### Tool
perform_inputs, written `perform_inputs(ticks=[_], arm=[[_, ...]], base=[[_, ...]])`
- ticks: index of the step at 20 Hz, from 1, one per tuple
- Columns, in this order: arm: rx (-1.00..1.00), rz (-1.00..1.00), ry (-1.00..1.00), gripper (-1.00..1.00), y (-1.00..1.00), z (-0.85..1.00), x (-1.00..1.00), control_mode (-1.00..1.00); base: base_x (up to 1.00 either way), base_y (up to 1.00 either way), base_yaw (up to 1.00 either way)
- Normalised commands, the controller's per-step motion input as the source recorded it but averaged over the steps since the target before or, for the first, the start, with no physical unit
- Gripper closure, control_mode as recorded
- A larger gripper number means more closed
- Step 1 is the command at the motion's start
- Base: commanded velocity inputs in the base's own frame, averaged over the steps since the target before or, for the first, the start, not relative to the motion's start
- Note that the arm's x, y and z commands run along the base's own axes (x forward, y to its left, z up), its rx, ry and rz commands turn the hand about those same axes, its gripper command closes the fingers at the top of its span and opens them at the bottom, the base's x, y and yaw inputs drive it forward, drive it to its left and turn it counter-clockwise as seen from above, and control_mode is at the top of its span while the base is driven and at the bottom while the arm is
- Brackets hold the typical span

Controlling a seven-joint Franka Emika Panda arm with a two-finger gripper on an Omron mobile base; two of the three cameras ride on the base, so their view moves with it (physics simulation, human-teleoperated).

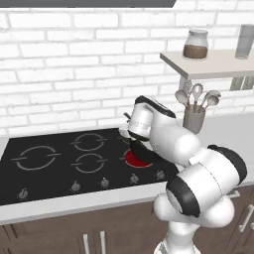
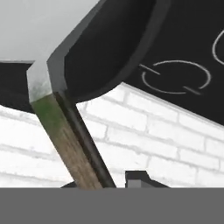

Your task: Put the lemon wedge and carrot in the pot. Retrieve the spatula and lightly stir the vegetables in the pot.

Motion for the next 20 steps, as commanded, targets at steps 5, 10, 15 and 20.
perform_inputs(ticks=[5, 10, 15, 20], arm=[[0.4, 0.43, 0.44, 1.0, 0.04, -0.72, 0.12, -1.0], [0.43, 0.59, 0.44, 1.0, 0.03, -0.92, 0.07, -1.0], [0.37, 0.51, 0.38, 1.0, 0.01, -0.48, 0.0, -1.0], [0.13, 0.2, 0.25, 1.0, -0.01, 0.0, 0.13, -1.0]], base=[[0.0, 0.0, 0.0], [0.0, 0.0, 0.0], [0.0, 0.0, 0.0], [0.0, 0.0, 0.0]])
